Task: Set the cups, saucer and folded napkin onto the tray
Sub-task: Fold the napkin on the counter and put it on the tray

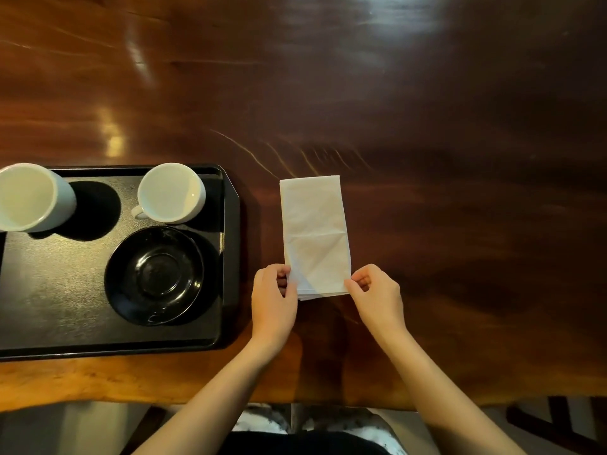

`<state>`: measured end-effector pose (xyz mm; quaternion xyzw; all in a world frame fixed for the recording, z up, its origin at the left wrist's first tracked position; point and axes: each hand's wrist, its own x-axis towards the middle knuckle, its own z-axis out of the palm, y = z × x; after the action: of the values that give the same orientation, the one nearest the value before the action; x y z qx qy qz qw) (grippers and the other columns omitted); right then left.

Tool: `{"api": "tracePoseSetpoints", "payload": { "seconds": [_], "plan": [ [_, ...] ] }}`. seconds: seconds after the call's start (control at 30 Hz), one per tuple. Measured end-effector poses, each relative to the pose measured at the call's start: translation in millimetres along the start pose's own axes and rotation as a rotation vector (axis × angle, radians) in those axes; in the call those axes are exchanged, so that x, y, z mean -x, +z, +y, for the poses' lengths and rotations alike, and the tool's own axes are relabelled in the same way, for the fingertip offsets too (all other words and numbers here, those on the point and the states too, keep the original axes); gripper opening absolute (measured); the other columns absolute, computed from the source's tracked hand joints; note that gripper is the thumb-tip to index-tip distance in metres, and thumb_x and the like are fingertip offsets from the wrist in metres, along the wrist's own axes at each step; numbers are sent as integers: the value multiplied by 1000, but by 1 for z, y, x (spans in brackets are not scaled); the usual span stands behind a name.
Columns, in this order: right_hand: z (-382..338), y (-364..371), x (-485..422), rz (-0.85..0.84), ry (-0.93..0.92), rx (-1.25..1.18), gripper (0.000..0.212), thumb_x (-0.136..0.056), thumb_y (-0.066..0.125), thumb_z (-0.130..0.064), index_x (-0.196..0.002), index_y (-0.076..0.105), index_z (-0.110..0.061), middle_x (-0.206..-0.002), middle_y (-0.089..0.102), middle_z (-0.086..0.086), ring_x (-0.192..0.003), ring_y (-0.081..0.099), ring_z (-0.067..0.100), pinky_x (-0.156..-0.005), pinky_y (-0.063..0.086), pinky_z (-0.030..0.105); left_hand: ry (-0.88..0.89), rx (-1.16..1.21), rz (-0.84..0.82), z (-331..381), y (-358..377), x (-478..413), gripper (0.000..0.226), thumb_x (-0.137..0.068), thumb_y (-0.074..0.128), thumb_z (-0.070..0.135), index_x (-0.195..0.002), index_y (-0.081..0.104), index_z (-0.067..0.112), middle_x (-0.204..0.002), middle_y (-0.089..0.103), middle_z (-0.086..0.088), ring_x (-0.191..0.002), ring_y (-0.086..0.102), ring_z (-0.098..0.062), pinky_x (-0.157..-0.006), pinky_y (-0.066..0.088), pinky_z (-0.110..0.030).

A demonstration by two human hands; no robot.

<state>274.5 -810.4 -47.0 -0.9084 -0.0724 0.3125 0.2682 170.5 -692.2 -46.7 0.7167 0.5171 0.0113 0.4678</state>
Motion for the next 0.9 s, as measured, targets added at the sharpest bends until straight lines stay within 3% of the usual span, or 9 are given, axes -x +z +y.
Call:
{"api": "tracePoseSetpoints", "payload": {
  "seconds": [0.13, 0.27, 0.4, 0.57, 0.7, 0.8, 0.9],
  "plan": [
    [-2, -1, 1, 0, 19, 2, 7, -90, 59, -21, -93, 61, -15, -91, 63, 1, -80, 59, 11, -69, 49, 23, -45, 45, -19, 6, -1, -3, 15, -91, 57, 14, -106, 57, 13, -104, 55, 1, -88, 54, -8, -60, 40, -9],
    [-3, -3, 2, -12, 39, -35, 5, -91, 56, -18, -94, 59, -14, -88, 59, 0, -74, 55, 9, -63, 46, 21, -78, 73, -63, 7, -1, -3, 11, -91, 56, 14, -98, 49, 18, -95, 56, 3, -83, 53, -10, -59, 39, -11],
    [-1, -9, 1, -46, 84, -99, 2, -91, 56, -16, -91, 57, -15, -85, 59, 1, -70, 57, 11, -54, 42, 19, -96, 84, -80, 4, 2, -2, 15, -90, 58, 13, -101, 48, 17, -94, 55, 4, -84, 53, -11, -60, 39, -10],
    [-1, -13, -1, -101, 101, -131, 2, -90, 56, -16, -90, 57, -14, -87, 60, 1, -82, 63, 20, -59, 48, 23, -127, 127, -44, 1, 2, -3, 28, -86, 64, 11, -110, 49, 11, -98, 58, -3, -84, 54, -14, -61, 39, -11],
    [-3, -11, 0, -98, 77, -99, 4, -91, 54, -16, -94, 55, -13, -85, 58, 0, -69, 55, 13, -55, 44, 22, -190, 187, -73, 2, 0, -5, 41, -87, 63, 16, -124, 47, 10, -102, 59, -4, -89, 57, -15, -72, 44, -21],
    [-3, -10, 1, -89, 78, -123, 6, -91, 55, -19, -94, 53, -13, -81, 55, -1, -66, 52, 11, -55, 43, 21, -277, 268, -158, 4, -1, -8, 36, -93, 55, 21, -126, 50, 10, -102, 63, -2, -92, 62, -16, -77, 51, -27],
    [-3, -9, 2, -111, 85, -150, 10, -90, 58, -23, -93, 53, -14, -81, 54, -3, -68, 51, 9, -55, 42, 18, -344, 390, -287, 4, -3, -9, 26, -95, 49, 13, -119, 54, 5, -107, 67, -9, -90, 64, -17, -70, 57, -26]
  ]
}}
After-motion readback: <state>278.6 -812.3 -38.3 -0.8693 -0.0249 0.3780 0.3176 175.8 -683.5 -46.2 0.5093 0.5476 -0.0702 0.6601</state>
